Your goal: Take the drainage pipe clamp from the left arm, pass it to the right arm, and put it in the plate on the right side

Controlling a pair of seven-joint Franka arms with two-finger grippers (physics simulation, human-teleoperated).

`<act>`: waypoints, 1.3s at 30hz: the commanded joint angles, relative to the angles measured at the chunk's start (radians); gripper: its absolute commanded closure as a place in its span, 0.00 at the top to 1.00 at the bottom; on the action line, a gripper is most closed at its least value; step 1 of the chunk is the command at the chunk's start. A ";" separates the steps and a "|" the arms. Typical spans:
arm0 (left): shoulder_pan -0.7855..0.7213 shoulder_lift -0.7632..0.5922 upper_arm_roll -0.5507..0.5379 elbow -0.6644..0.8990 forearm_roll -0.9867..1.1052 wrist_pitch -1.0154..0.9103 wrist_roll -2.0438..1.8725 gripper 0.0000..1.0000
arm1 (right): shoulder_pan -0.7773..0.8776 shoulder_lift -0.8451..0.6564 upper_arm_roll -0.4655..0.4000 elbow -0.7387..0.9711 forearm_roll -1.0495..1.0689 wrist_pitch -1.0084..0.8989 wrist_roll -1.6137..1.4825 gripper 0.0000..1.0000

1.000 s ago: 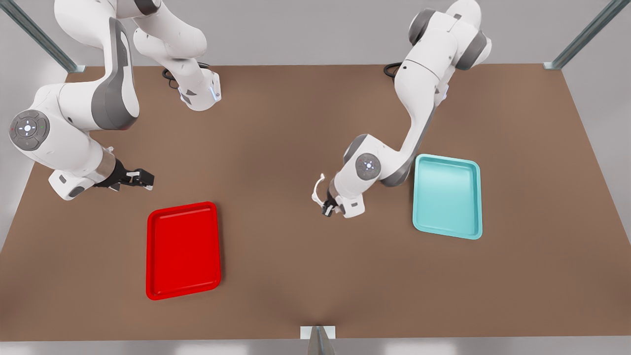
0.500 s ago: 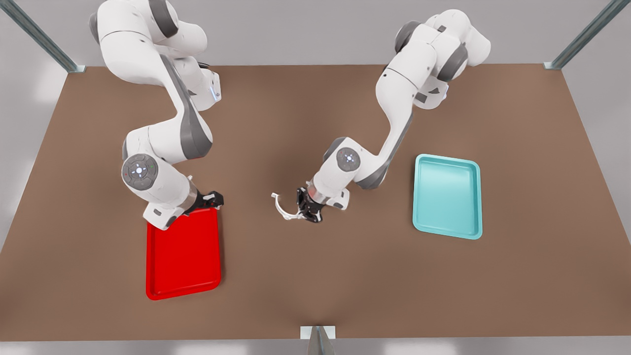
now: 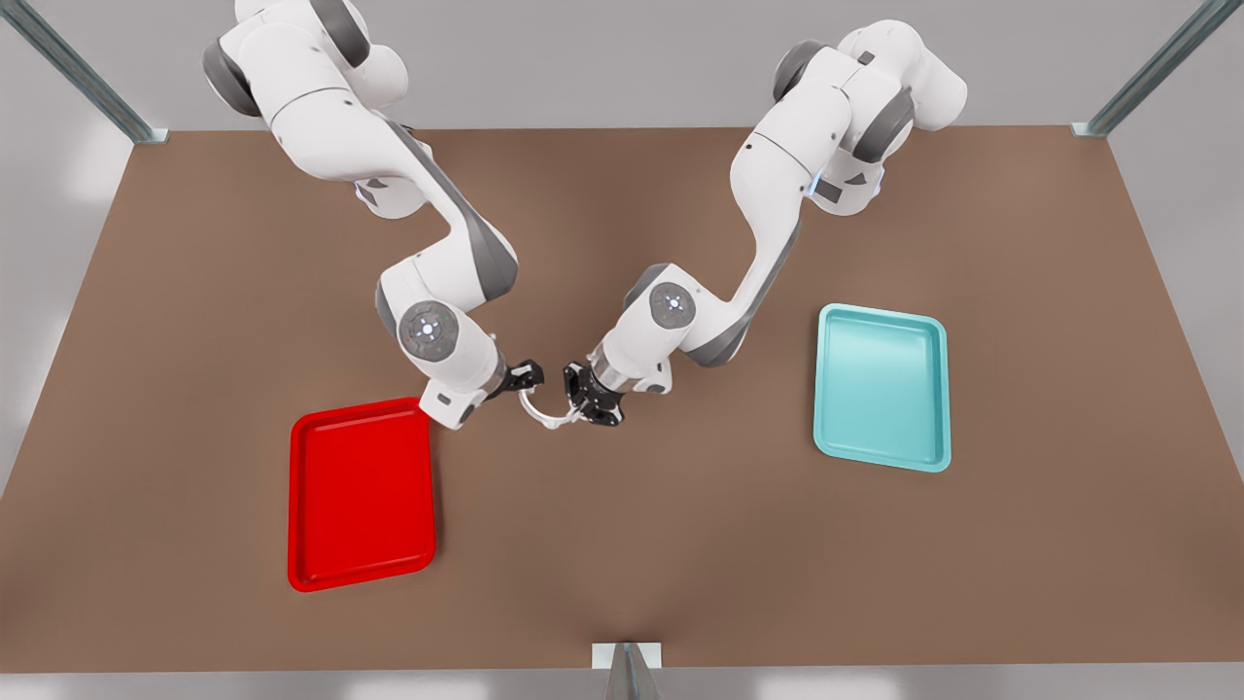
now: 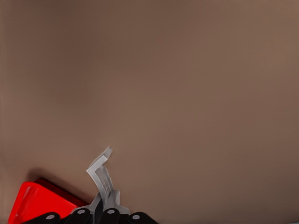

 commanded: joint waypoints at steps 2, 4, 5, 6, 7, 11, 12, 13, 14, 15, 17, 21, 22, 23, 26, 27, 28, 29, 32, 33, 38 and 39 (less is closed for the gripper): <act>0.002 -0.003 -0.006 0.001 0.003 0.002 -0.358 0.21 | -0.004 -0.001 0.006 -0.017 0.001 0.052 0.169 1.00; 0.002 -0.006 -0.017 0.001 0.003 -0.001 -0.321 0.21 | -0.004 -0.003 0.009 -0.025 0.001 0.052 0.169 1.00; 0.002 -0.007 -0.021 0.001 0.003 -0.003 -0.309 0.21 | -0.004 -0.001 0.009 -0.026 0.001 0.052 0.169 1.00; 0.002 -0.007 -0.021 0.001 0.003 -0.003 -0.303 0.21 | -0.001 -0.001 0.009 -0.032 -0.001 0.060 0.169 1.00; 0.002 -0.007 -0.021 0.001 0.003 -0.003 -0.301 0.21 | 0.000 -0.001 0.009 -0.045 -0.001 0.068 0.169 1.00; 0.002 -0.007 -0.021 0.001 0.003 -0.005 -0.300 0.21 | -0.010 0.005 0.015 -0.063 -0.007 0.091 0.163 1.00; 0.003 -0.007 -0.021 0.001 0.003 -0.005 -0.300 0.21 | -0.012 0.010 0.015 -0.063 -0.010 0.091 0.162 1.00; 0.003 -0.007 -0.021 0.001 0.003 -0.006 -0.300 0.21 | -0.013 0.017 0.014 -0.063 -0.014 0.106 0.160 1.00; 0.003 -0.007 -0.021 0.001 0.003 -0.006 -0.300 0.21 | -0.013 0.022 0.015 -0.063 -0.028 0.109 0.162 0.97; 0.003 -0.007 -0.021 0.001 0.003 -0.005 -0.300 0.21 | -0.010 0.026 0.015 -0.063 -0.031 0.114 0.160 0.94; 0.003 -0.007 -0.021 0.001 0.003 -0.005 -0.300 0.21 | -0.006 0.034 0.015 -0.063 -0.031 0.115 0.162 0.87; 0.000 -0.007 -0.021 0.001 0.004 -0.005 -0.286 0.21 | -0.006 0.037 0.015 -0.063 -0.031 0.115 0.157 0.38; 0.002 -0.007 -0.037 0.001 0.003 -0.005 -0.260 0.21 | -0.006 0.037 0.015 -0.063 -0.031 0.115 0.157 0.24; 0.002 -0.007 -0.037 0.001 0.003 -0.005 -0.260 0.21 | -0.009 0.037 0.015 -0.062 -0.031 0.117 0.157 0.21; 0.000 -0.013 -0.034 0.001 0.007 -0.005 -0.260 1.00 | -0.012 0.037 0.015 -0.060 -0.031 0.118 0.157 0.21; 0.000 -0.019 -0.032 0.001 0.009 -0.006 -0.258 1.00 | -0.013 0.037 0.015 -0.059 -0.031 0.117 0.156 0.21; 0.000 -0.027 -0.031 0.001 0.007 -0.006 -0.243 1.00 | -0.015 0.037 0.014 -0.057 -0.031 0.117 0.154 0.21; 0.000 -0.029 -0.031 0.001 0.007 -0.006 -0.218 1.00 | -0.015 0.037 0.014 -0.056 -0.031 0.117 0.153 0.21; 0.000 -0.045 -0.037 -0.010 0.004 -0.027 -0.172 1.00 | -0.015 0.037 0.006 -0.054 -0.033 0.115 0.145 0.21; 0.002 -0.055 -0.049 -0.012 0.001 -0.061 -0.151 1.00 | -0.021 0.037 0.001 -0.054 -0.033 0.115 0.131 0.21; 0.025 -0.179 -0.090 -0.151 -0.005 -0.098 0.085 1.00 | -0.141 0.080 0.001 -0.077 -0.160 0.114 0.059 0.21; 0.081 -0.205 -0.124 -0.171 -0.008 -0.159 0.188 1.00 | -0.162 0.091 0.001 -0.082 -0.183 0.112 0.041 0.21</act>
